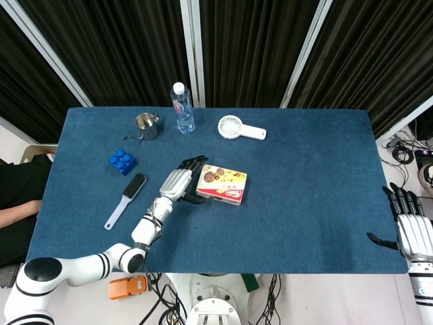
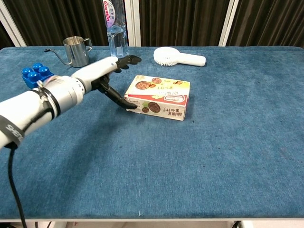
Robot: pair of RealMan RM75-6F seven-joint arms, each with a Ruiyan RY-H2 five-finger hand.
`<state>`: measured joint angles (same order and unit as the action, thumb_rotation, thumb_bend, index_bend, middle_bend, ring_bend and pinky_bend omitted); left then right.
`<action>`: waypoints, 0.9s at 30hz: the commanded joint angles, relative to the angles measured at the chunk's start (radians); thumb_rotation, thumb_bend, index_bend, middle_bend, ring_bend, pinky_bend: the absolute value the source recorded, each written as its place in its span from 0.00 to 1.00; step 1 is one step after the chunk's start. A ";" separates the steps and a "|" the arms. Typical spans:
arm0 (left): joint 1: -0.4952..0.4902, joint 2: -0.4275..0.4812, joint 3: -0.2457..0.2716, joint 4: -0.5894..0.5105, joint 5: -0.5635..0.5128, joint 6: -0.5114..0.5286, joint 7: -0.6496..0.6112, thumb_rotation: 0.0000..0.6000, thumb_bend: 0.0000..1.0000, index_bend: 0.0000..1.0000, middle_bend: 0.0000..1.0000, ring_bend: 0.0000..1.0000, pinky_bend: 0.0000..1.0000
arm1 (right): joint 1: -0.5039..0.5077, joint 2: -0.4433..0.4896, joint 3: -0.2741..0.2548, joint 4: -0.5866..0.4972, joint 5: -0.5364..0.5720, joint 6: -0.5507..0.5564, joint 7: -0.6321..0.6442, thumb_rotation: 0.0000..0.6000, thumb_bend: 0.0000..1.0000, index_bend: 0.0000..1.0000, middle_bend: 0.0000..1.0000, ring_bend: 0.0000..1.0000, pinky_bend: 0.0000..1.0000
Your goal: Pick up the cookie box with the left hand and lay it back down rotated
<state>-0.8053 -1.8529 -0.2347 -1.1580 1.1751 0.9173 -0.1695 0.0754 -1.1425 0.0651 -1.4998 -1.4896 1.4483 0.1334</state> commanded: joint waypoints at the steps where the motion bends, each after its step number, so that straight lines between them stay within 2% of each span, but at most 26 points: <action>1: 0.028 0.087 -0.021 -0.112 -0.038 0.003 0.051 1.00 0.03 0.00 0.00 0.00 0.00 | 0.002 0.003 0.000 -0.001 -0.002 0.000 0.004 1.00 0.13 0.00 0.00 0.00 0.00; 4: 0.062 0.183 -0.018 -0.212 -0.043 0.035 0.102 1.00 0.03 0.00 0.00 0.00 0.00 | 0.004 0.010 0.002 0.002 -0.003 -0.001 0.013 1.00 0.13 0.00 0.00 0.00 0.00; 8: 0.139 0.322 0.027 -0.311 0.002 0.152 0.213 1.00 0.03 0.00 0.00 0.00 0.00 | 0.009 0.020 0.003 0.009 -0.003 -0.009 0.034 1.00 0.13 0.00 0.00 0.00 0.00; 13: 0.250 0.425 0.083 -0.347 0.082 0.328 0.278 1.00 0.03 0.00 0.00 0.00 0.00 | 0.019 0.026 0.000 0.024 -0.007 -0.029 0.071 1.00 0.13 0.00 0.00 0.00 0.00; 20: 0.404 0.549 0.173 -0.372 0.156 0.480 0.269 1.00 0.03 0.00 0.00 0.00 0.00 | 0.027 0.021 -0.004 0.028 -0.048 -0.007 0.092 1.00 0.13 0.00 0.00 0.00 0.00; 27: 0.560 0.606 0.264 -0.378 0.218 0.613 0.216 1.00 0.03 0.00 0.01 0.00 0.00 | 0.015 0.015 -0.015 0.007 -0.074 0.032 0.063 1.00 0.13 0.00 0.00 0.00 0.00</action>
<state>-0.2839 -1.2681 -0.0017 -1.5305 1.3696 1.5018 0.0658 0.0927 -1.1259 0.0525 -1.4896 -1.5604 1.4761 0.2001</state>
